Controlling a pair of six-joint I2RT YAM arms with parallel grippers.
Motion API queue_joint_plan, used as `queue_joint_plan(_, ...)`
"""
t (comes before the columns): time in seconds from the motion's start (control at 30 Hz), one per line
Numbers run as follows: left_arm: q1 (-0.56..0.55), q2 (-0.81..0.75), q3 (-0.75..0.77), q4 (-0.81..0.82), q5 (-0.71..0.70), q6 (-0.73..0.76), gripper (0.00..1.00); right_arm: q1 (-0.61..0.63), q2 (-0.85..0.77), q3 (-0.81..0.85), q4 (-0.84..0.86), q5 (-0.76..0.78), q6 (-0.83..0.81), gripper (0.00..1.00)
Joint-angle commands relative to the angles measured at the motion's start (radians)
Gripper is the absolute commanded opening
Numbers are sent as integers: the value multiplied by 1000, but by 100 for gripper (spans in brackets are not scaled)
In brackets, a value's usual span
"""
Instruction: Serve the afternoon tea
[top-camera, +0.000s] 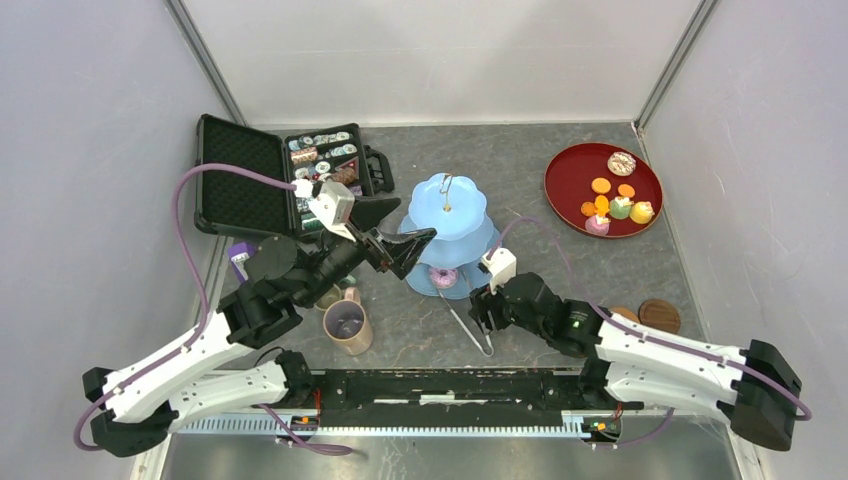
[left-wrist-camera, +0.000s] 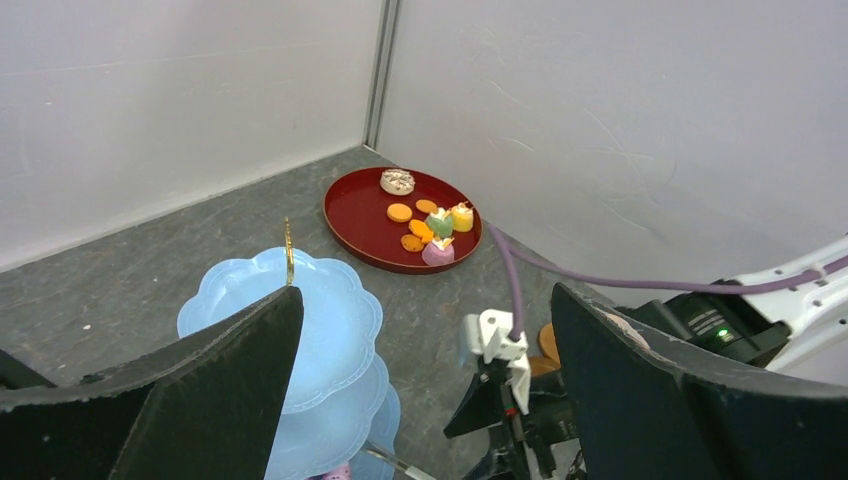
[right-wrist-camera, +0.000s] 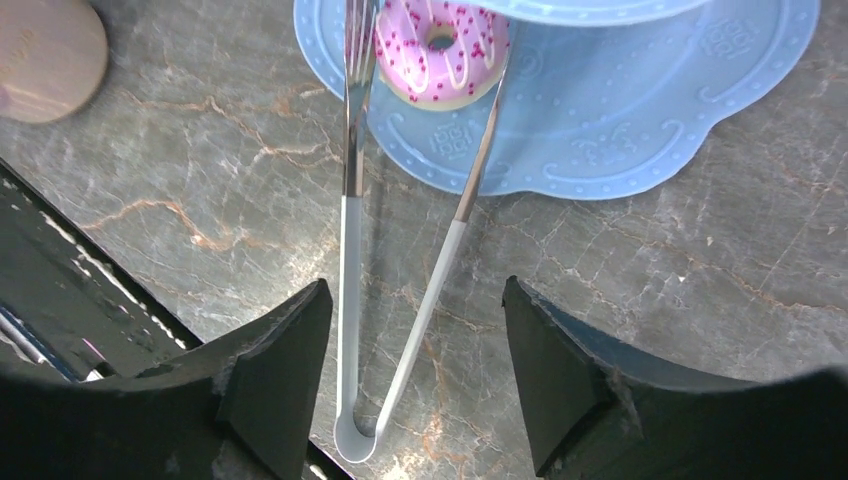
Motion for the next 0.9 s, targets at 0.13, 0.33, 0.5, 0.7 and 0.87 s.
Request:
queue_joint_plan(0.13,-11,-2,-14,51,-25,59,100,27,9,-18,93,-6,9,91)
queue_joint_plan(0.33,-12,1,-17,52,-25,58,100,166,213,30,134,202,26,98)
queue_joint_plan(0.5,-13,1,-18,52,-25,57,100,224,381,89,103,301,51,98)
queue_joint_plan(0.7,-15,-1,-19,52,-25,58,100,226,459,111,74,330,80,91)
queue_joint_plan(0.87,-16,-5,-20,52,-26,59,100,226,411,71,117,315,78,79)
